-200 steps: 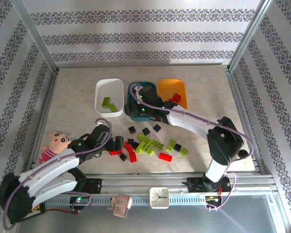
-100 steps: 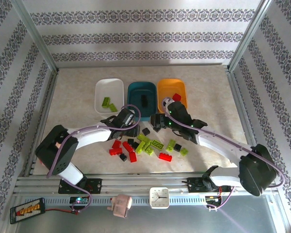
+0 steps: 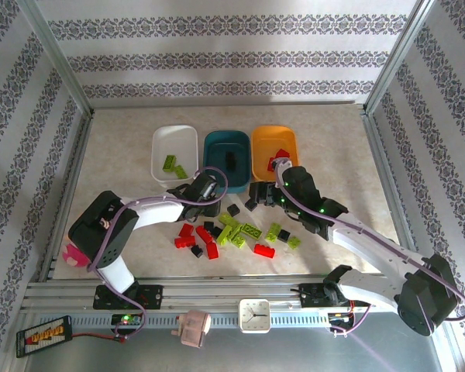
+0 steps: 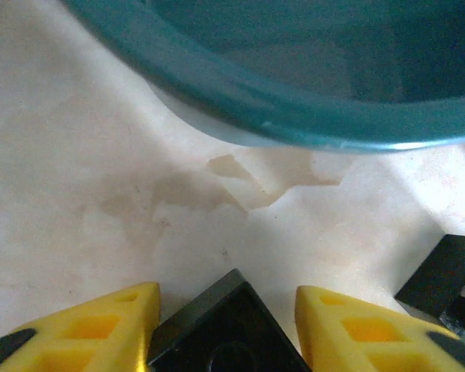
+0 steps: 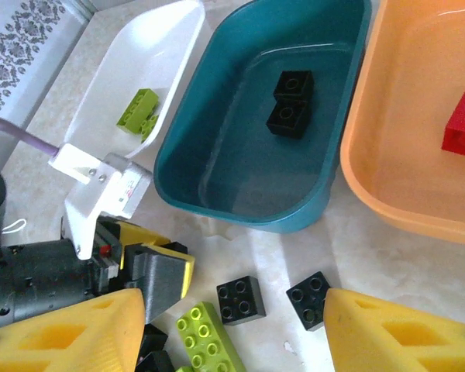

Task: Sort the legos into containers by color
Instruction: Pick up the lego from the center of the table, then place the lego in the container.

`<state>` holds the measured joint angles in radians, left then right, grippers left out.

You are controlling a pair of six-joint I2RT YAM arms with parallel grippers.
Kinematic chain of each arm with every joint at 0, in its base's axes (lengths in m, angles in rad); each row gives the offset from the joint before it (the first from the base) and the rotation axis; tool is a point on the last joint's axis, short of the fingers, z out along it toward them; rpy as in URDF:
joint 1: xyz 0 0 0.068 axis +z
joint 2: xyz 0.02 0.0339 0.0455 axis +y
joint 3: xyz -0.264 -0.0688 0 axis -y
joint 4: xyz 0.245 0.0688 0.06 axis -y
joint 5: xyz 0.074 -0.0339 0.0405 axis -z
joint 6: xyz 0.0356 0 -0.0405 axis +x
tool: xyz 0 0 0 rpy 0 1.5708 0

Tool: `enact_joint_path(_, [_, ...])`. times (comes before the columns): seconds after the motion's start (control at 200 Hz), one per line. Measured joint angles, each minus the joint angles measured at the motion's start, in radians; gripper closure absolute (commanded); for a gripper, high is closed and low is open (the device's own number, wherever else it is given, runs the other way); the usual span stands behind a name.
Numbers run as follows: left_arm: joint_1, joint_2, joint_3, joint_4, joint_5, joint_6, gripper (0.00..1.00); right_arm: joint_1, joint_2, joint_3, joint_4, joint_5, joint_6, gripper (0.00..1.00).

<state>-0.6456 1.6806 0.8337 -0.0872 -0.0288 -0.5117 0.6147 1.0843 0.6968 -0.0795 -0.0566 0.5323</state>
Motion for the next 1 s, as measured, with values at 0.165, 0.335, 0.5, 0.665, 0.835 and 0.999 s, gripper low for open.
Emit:
enact_joint_path(0.165, [0.000, -0.063, -0.036, 0.002, 0.036, -0.014, 0.68, -0.018, -0.013, -0.015, 0.000, 0.013, 0.001, 0.37])
enact_joint_path(0.335, [-0.002, -0.174, 0.026, -0.045, 0.060, -0.015, 0.67, -0.037, -0.051, -0.061, -0.002, 0.022, 0.019, 0.37])
enact_joint_path(0.5, [0.004, -0.090, 0.298, -0.087, 0.071, 0.008, 0.67, -0.037, -0.064, -0.099, -0.006, 0.023, 0.031, 0.37])
enact_joint_path(0.665, [0.040, 0.116, 0.549, -0.115, 0.082, 0.035, 0.68, -0.037, -0.093, -0.155, -0.024, 0.022, 0.046, 0.37])
enact_joint_path(0.835, [0.072, 0.340, 0.738, -0.194, 0.080, 0.061, 0.59, -0.037, -0.121, -0.198, -0.056, 0.003, 0.050, 0.36])
enact_joint_path(0.999, [0.092, 0.450, 0.838, -0.274, 0.078, 0.074, 0.37, -0.031, -0.129, -0.225, -0.101, -0.016, 0.057, 0.35])
